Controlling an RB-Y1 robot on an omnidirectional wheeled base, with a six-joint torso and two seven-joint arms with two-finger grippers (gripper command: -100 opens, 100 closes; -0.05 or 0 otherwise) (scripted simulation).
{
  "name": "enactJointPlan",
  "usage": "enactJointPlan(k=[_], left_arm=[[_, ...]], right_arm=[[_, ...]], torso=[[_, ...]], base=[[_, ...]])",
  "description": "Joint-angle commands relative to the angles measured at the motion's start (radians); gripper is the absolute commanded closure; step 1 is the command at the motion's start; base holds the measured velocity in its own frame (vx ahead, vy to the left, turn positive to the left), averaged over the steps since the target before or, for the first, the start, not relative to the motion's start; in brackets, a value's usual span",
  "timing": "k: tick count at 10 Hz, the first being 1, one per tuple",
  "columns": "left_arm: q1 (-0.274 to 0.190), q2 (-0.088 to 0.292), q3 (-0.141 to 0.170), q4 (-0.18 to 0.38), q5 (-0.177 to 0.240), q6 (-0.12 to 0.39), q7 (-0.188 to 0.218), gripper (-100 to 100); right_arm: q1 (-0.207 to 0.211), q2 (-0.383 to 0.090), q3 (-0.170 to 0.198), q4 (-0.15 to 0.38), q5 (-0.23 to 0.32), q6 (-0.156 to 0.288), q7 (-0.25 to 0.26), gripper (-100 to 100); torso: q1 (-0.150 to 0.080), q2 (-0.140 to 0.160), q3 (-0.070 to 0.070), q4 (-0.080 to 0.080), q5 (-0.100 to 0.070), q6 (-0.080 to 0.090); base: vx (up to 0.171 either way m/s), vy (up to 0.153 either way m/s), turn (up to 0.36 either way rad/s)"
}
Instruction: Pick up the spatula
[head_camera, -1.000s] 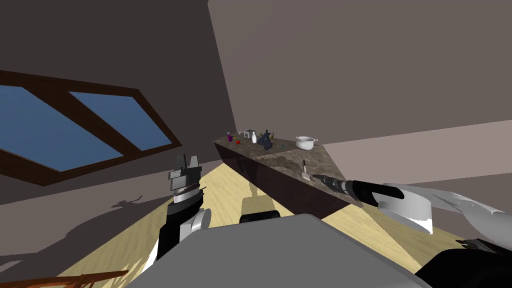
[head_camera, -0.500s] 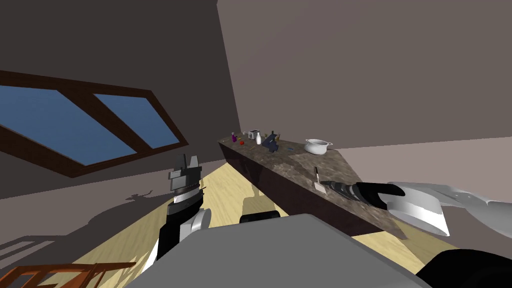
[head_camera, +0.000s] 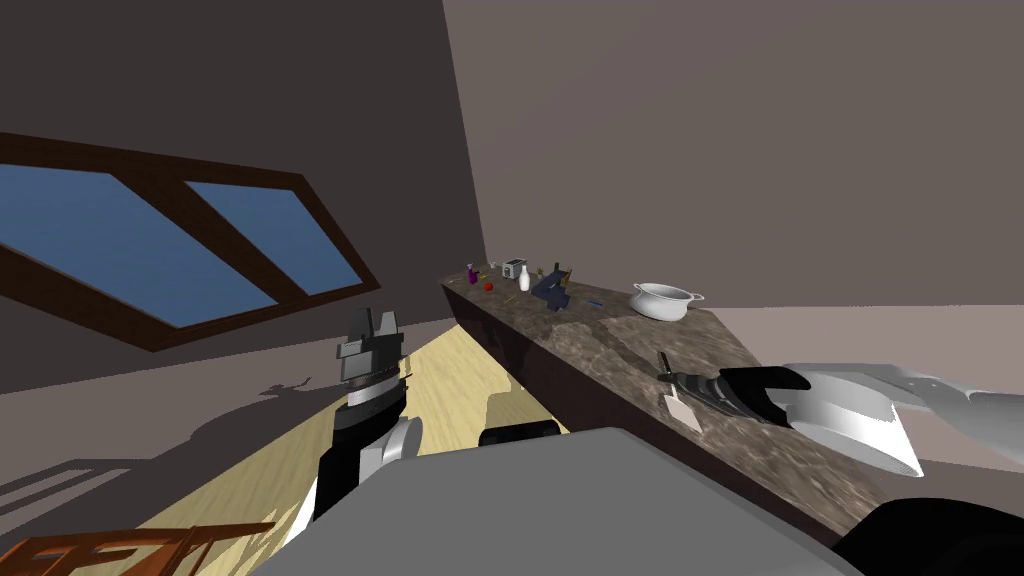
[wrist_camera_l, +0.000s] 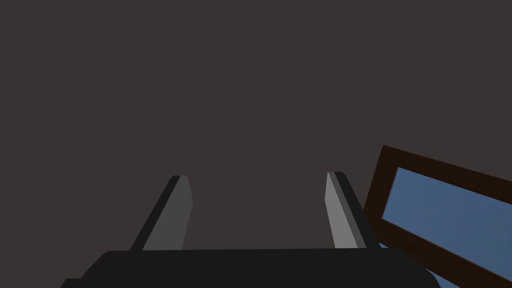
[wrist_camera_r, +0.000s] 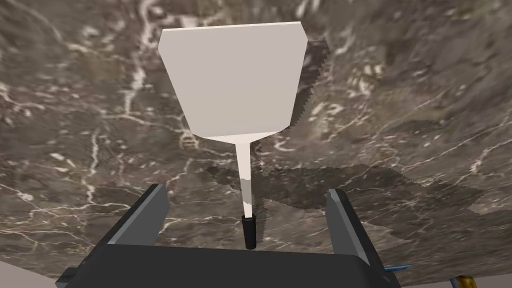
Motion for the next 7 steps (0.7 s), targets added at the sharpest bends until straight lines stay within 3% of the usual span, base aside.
enactJointPlan(k=[1,3,4,5,6,7], left_arm=[[0.000,0.000,0.000,0.000,0.000,0.000,0.000,0],[0.000,0.000,0.000,0.000,0.000,0.000,0.000,0],[0.000,0.000,0.000,0.000,0.000,0.000,0.000,0],[0.000,0.000,0.000,0.000,0.000,0.000,0.000,0],[0.000,0.000,0.000,0.000,0.000,0.000,0.000,0],[0.000,0.000,0.000,0.000,0.000,0.000,0.000,0]], right_arm=[[0.047,0.000,-0.025,-0.002,0.011,0.001,-0.012,-100],[0.047,0.000,-0.025,-0.002,0.011,0.001,-0.012,-100],[0.064,-0.032,0.003,0.000,-0.007,0.030,-0.008,-100],[0.084,-0.032,-0.014,0.000,-0.007,0.030,-0.010,-100],[0.066,-0.032,0.003,0.000,-0.007,0.030,-0.008,-100],[0.075,-0.050,0.022,0.001,-0.018,0.049,-0.006,-100]], torso=[[0.000,0.000,0.000,0.000,0.000,0.000],[0.000,0.006,0.004,0.002,0.000,0.000],[0.000,0.006,0.004,0.002,0.000,0.000],[0.000,0.001,0.001,0.001,0.000,-0.001],[0.001,-0.003,-0.001,0.000,0.000,0.000],[0.001,-0.001,-0.001,0.000,0.000,0.000]], base=[[-0.008,-0.004,-0.007],[-0.016,0.000,-0.002],[0.080,-0.007,0.137],[0.139,0.006,0.088],[0.088,0.009,-0.010],[0.098,0.009,0.067]])
